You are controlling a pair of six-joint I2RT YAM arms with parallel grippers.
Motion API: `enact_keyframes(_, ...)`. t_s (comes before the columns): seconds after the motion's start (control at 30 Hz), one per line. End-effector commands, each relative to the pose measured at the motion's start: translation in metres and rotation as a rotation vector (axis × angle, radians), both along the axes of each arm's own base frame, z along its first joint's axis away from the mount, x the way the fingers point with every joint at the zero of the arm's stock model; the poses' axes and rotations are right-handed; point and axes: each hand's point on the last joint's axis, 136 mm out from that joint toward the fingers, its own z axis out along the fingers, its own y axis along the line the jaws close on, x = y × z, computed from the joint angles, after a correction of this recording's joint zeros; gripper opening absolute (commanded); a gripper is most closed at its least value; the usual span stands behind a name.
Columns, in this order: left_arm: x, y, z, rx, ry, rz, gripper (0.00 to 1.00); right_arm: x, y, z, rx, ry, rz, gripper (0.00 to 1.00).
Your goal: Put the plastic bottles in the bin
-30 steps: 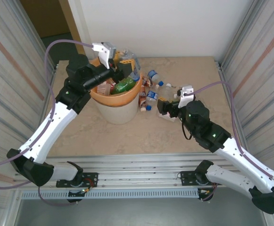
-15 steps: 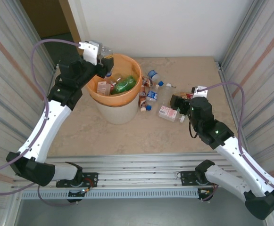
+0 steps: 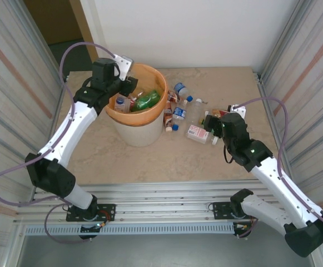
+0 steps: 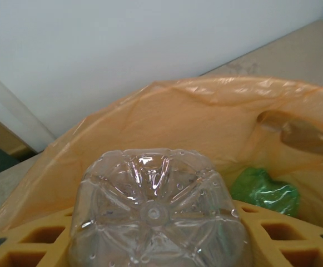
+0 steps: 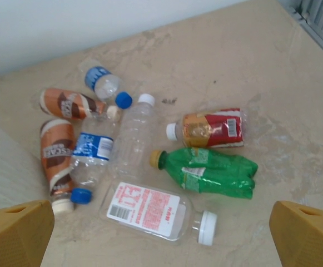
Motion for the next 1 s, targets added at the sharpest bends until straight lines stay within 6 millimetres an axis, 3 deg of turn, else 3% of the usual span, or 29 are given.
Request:
enact_keyframes(0.0, 0.006, 0.01, -0.006, 0.072, 0.03, 0.028, 0.16, 0.0, -0.005, 0.001, 0.013, 0.026, -0.034, 0.98)
enact_keyframes(0.17, 0.014, 0.009, -0.028, 0.113, 0.096, 0.03, 0.21, 0.004, -0.003, -0.009, 0.015, 0.071, -0.032, 0.98)
enact_keyframes(0.37, 0.018, 0.002, -0.048, 0.119, 0.167, 0.007, 0.39, 0.007, 0.0, -0.015, 0.022, 0.107, -0.022, 0.98)
enact_keyframes(0.47, 0.02, -0.002, -0.051, 0.112, 0.185, -0.001, 0.54, 0.011, 0.002, -0.025, 0.007, 0.15, -0.021, 0.98)
enact_keyframes(0.73, 0.017, -0.018, -0.032, 0.057, 0.161, -0.055, 0.77, 0.016, 0.003, -0.04, -0.007, 0.213, -0.021, 0.98)
enact_keyframes(0.97, 0.005, -0.026, -0.004, 0.006, 0.11, -0.083, 0.87, 0.022, 0.006, -0.053, 0.003, 0.268, -0.011, 0.98)
